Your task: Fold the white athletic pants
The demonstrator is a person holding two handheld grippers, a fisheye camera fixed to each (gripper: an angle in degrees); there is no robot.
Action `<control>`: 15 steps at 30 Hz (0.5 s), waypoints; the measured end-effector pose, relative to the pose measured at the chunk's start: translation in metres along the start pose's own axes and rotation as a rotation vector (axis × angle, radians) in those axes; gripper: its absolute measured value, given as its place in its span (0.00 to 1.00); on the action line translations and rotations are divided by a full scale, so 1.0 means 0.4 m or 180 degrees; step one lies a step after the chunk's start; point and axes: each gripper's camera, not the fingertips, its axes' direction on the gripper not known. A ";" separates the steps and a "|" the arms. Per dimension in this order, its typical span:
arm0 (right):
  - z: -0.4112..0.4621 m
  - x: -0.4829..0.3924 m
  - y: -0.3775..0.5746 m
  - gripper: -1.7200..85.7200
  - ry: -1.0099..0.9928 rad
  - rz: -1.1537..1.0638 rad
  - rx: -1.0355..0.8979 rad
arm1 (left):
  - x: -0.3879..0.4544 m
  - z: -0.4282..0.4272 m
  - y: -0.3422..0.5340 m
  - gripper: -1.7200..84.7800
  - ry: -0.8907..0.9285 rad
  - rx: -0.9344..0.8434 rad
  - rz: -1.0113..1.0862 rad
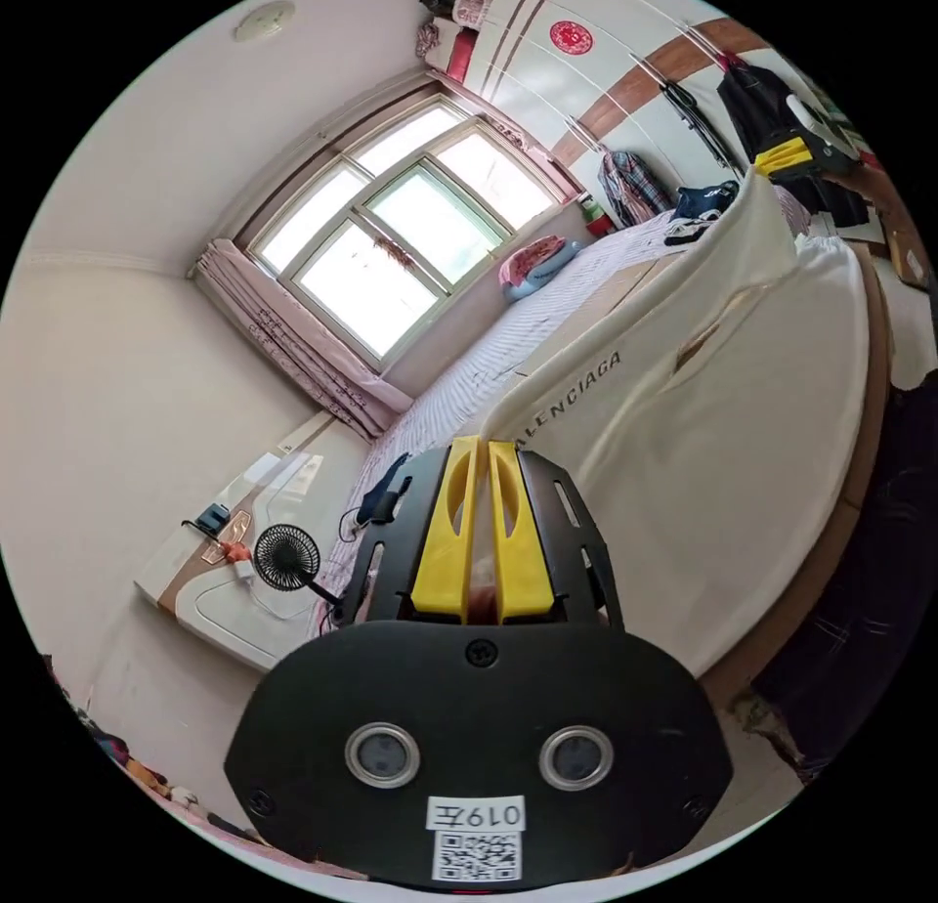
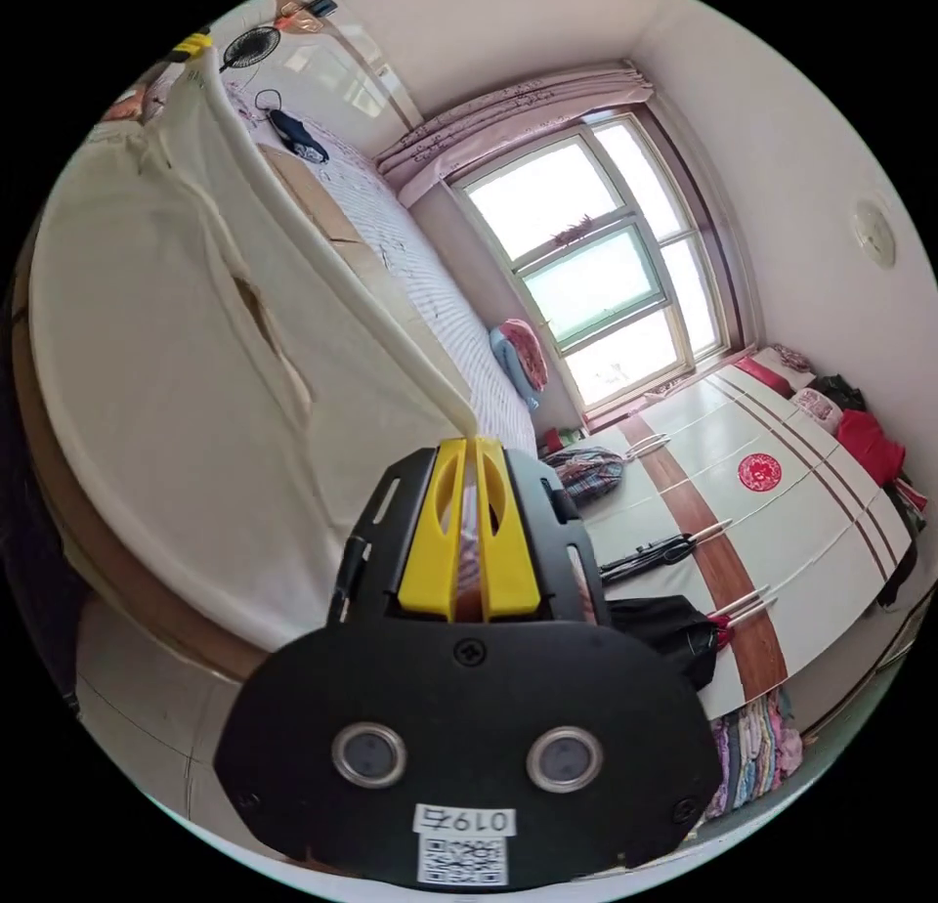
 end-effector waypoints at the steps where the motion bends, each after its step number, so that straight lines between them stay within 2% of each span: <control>1: -0.058 -0.032 0.047 0.01 -0.0029 -0.0038 -0.0051 | 0.036 -0.041 0.038 0.03 0.0111 -0.0093 -0.0080; 5: -0.187 -0.100 0.171 0.01 -0.0327 0.0071 -0.0289 | 0.148 -0.125 0.134 0.03 0.0691 -0.0416 -0.0105; 15: -0.417 -0.030 0.328 0.01 -0.0176 0.0411 -0.0227 | 0.188 -0.312 0.177 0.02 0.0468 -0.0284 -0.0019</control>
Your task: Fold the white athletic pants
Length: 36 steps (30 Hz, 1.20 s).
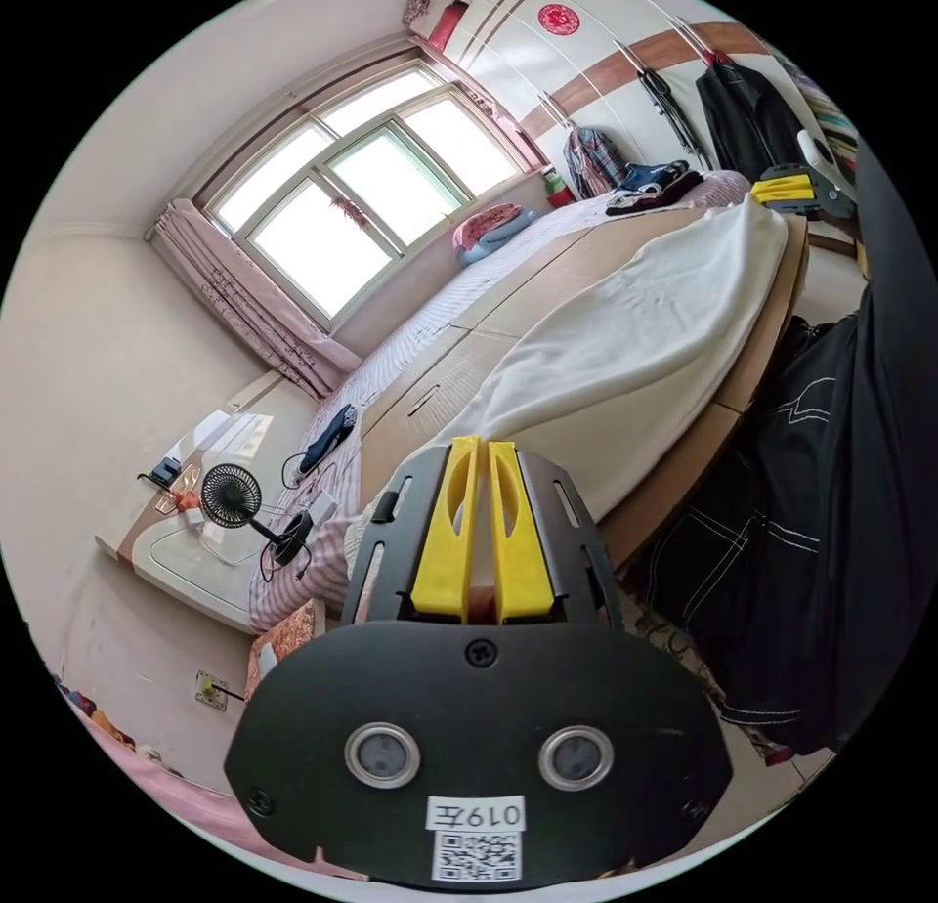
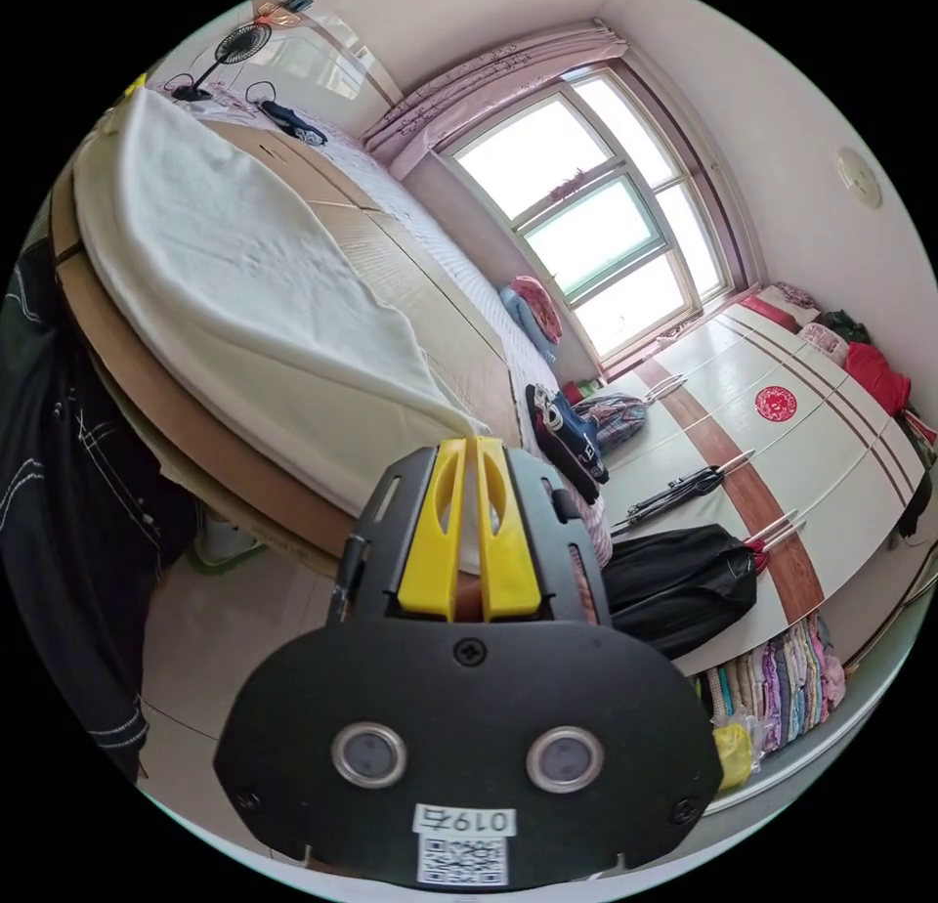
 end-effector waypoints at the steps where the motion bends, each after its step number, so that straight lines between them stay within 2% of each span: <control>1: -0.033 0.012 0.017 0.01 0.0031 0.0019 0.0028 | 0.008 -0.021 0.008 0.02 -0.0003 -0.0007 0.0016; 4: -0.092 0.036 0.064 0.01 -0.0009 0.0091 -0.0023 | 0.020 -0.050 0.042 0.02 0.0068 -0.0094 -0.0037; 18: -0.245 -0.016 0.173 0.02 0.0031 -0.0462 -0.0305 | 0.077 -0.044 0.122 0.03 0.0382 -0.0472 0.0152; 30: -0.343 -0.067 0.175 0.02 0.0368 -0.0865 -0.0431 | 0.003 -0.053 0.196 0.05 0.0370 -0.0644 0.0142; 33: -0.362 -0.073 0.175 0.02 0.0427 -0.0928 -0.0422 | -0.044 -0.066 0.234 0.05 0.0244 -0.0721 0.0227; 36: -0.382 -0.072 0.167 0.02 0.0452 -0.0909 -0.0401 | -0.140 -0.076 0.296 0.05 0.0210 -0.0828 0.0027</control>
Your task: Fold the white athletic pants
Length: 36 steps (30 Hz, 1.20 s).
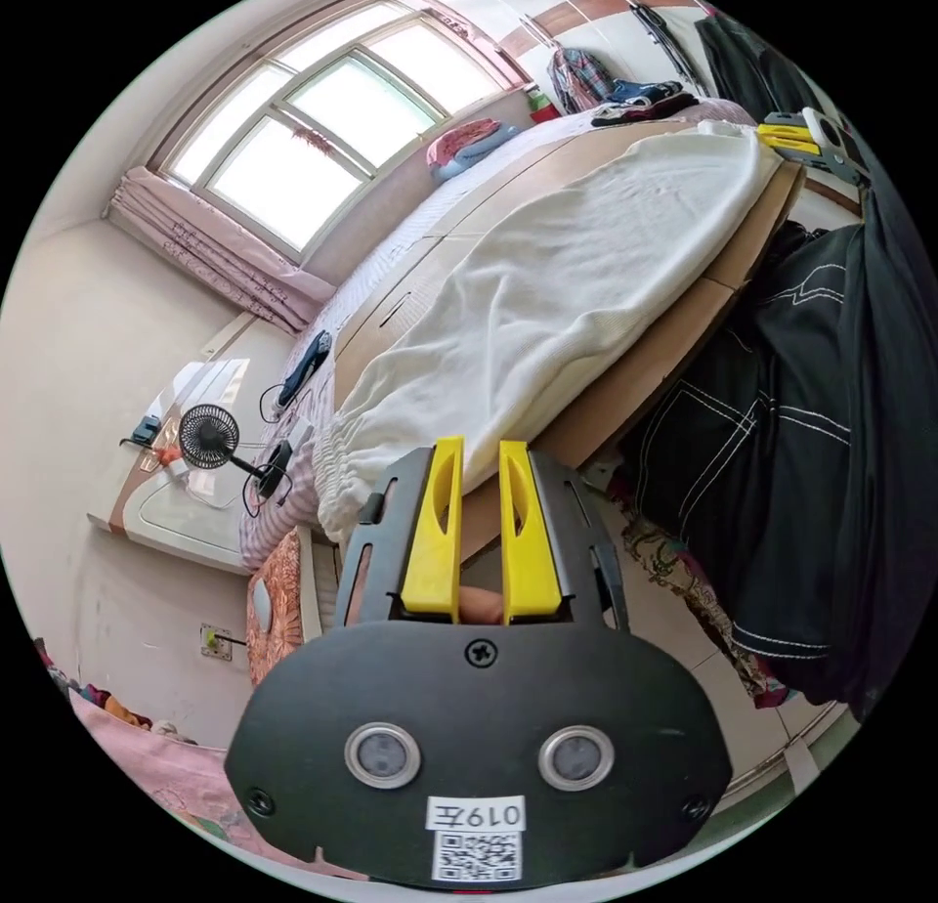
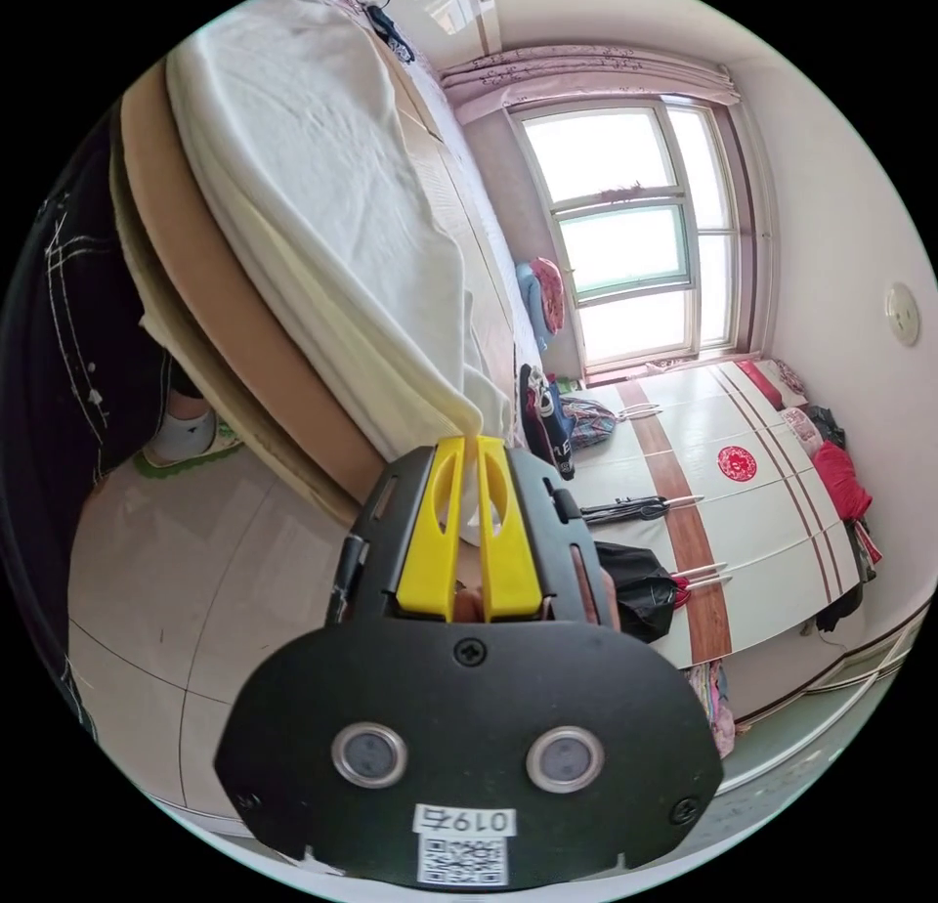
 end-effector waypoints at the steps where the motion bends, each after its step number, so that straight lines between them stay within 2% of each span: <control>1: -0.009 -0.001 -0.003 0.02 0.0037 -0.0015 0.0017 | -0.048 0.004 0.030 0.06 -0.0003 -0.0055 -0.0142; 3: -0.023 -0.004 -0.008 0.02 0.0084 -0.0042 0.0028 | -0.149 0.008 0.086 0.06 0.0018 -0.0043 -0.0635; 4: -0.030 -0.004 -0.012 0.02 0.0089 -0.0041 0.0029 | -0.240 0.020 0.135 0.07 0.0200 -0.0041 -0.1177; 8: -0.054 0.004 -0.024 0.02 0.0078 0.0026 0.0028 | -0.502 0.102 0.337 0.11 0.1347 0.0243 -0.2995; 12: -0.073 0.003 -0.034 0.02 0.0093 0.0040 0.0026 | -0.586 0.182 0.450 0.12 0.1829 0.0349 -0.3787; 14: -0.083 0.002 -0.043 0.02 0.0100 0.0041 0.0027 | -0.612 0.232 0.497 0.12 0.1838 0.0095 -0.4126; 19: -0.096 0.004 -0.065 0.02 0.0109 0.0046 0.0042 | -0.657 0.285 0.577 0.12 0.2255 0.0408 -0.4587; 26: -0.110 -0.010 -0.096 0.02 0.0093 0.0050 0.0049 | -0.715 0.344 0.628 0.10 0.2227 0.0195 -0.4811; 30: -0.123 -0.032 -0.104 0.02 0.0174 -0.0110 0.0056 | -0.729 0.356 0.632 0.09 0.2179 0.0233 -0.4784; 36: -0.142 -0.025 -0.108 0.03 0.0091 -0.0161 0.0047 | -0.760 0.339 0.611 0.06 0.1798 0.0261 -0.4476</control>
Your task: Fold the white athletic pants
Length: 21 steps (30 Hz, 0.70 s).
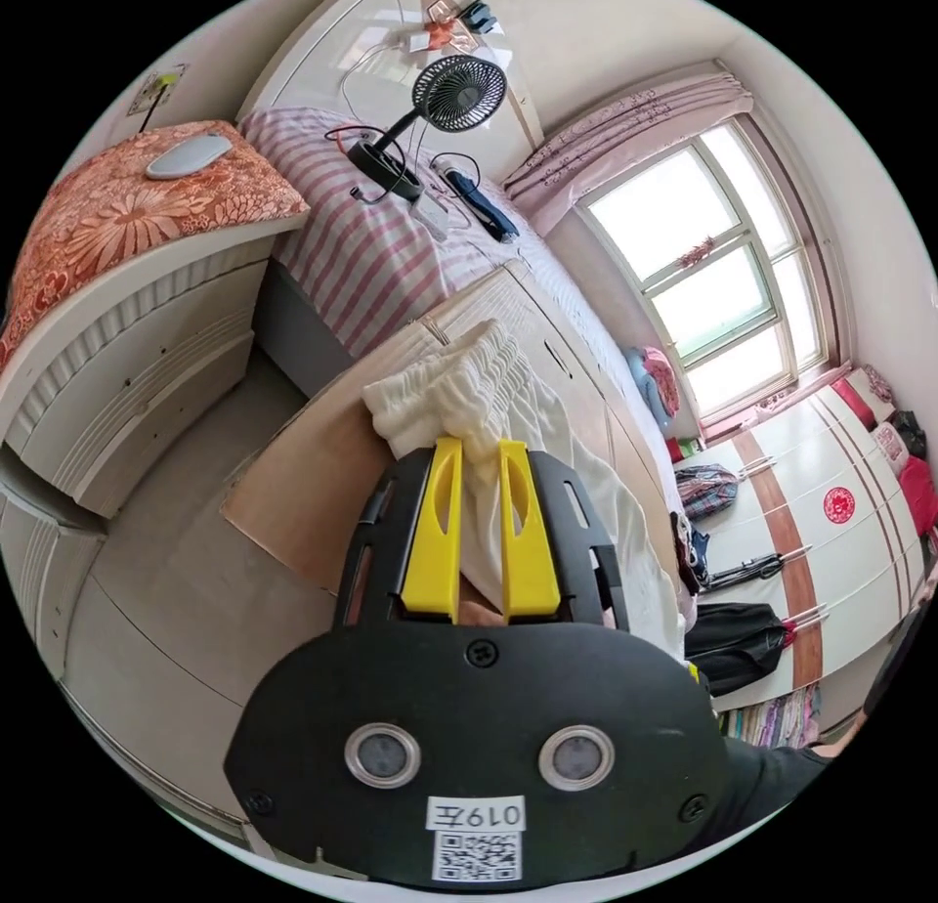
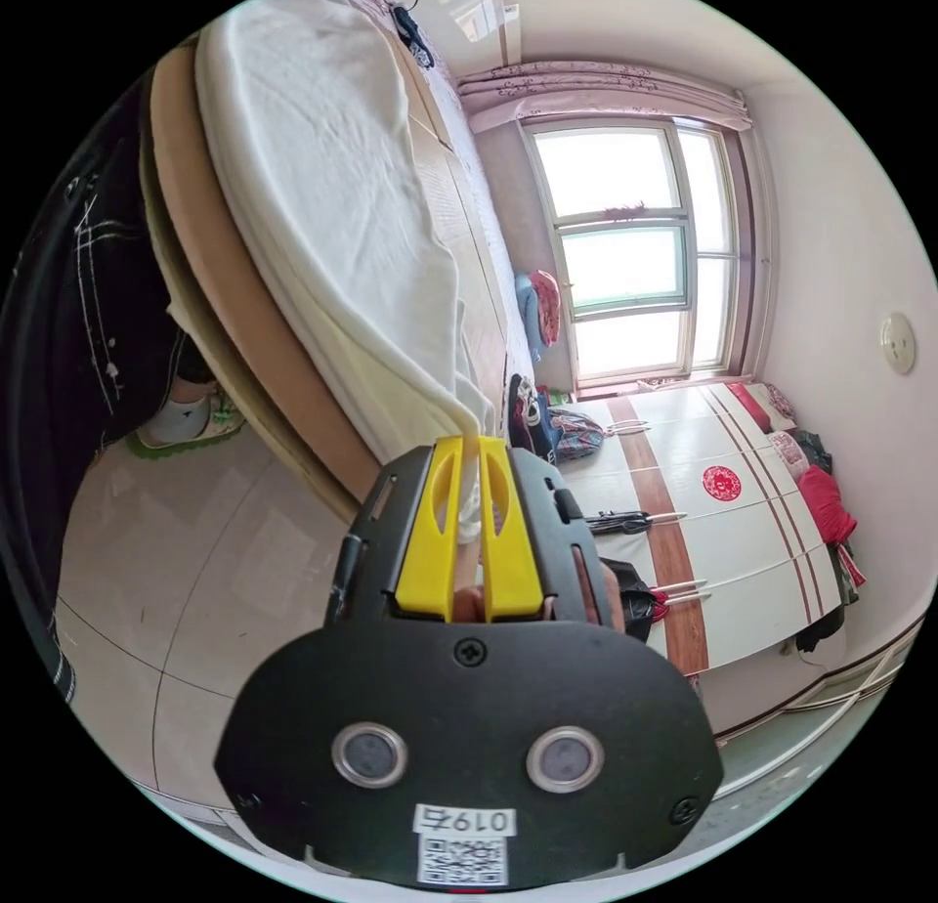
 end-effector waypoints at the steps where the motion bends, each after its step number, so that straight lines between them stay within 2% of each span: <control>1: 0.003 -0.005 -0.009 0.03 0.0008 -0.0031 -0.0021 | 0.011 -0.002 -0.006 0.05 -0.0023 0.0034 0.0115; 4: 0.008 -0.021 -0.039 0.03 0.0093 -0.0056 -0.0047 | 0.051 -0.025 -0.028 0.04 -0.0060 0.0163 0.0407; 8: 0.016 -0.031 -0.069 0.02 0.0043 -0.0041 -0.0076 | 0.090 -0.066 -0.067 0.04 -0.0409 0.0314 0.0708; 13: 0.028 -0.045 -0.086 0.02 -0.0008 -0.0077 -0.0138 | -0.019 0.016 -0.064 0.03 -0.0424 -0.0109 0.0322; 17: 0.026 -0.051 -0.097 0.02 -0.0040 -0.0146 -0.0127 | -0.041 0.015 -0.038 0.03 -0.0270 0.0002 0.0222; 21: 0.016 -0.040 -0.091 0.03 -0.0129 -0.0247 -0.0076 | -0.005 0.019 -0.036 0.03 -0.0357 0.0022 0.0371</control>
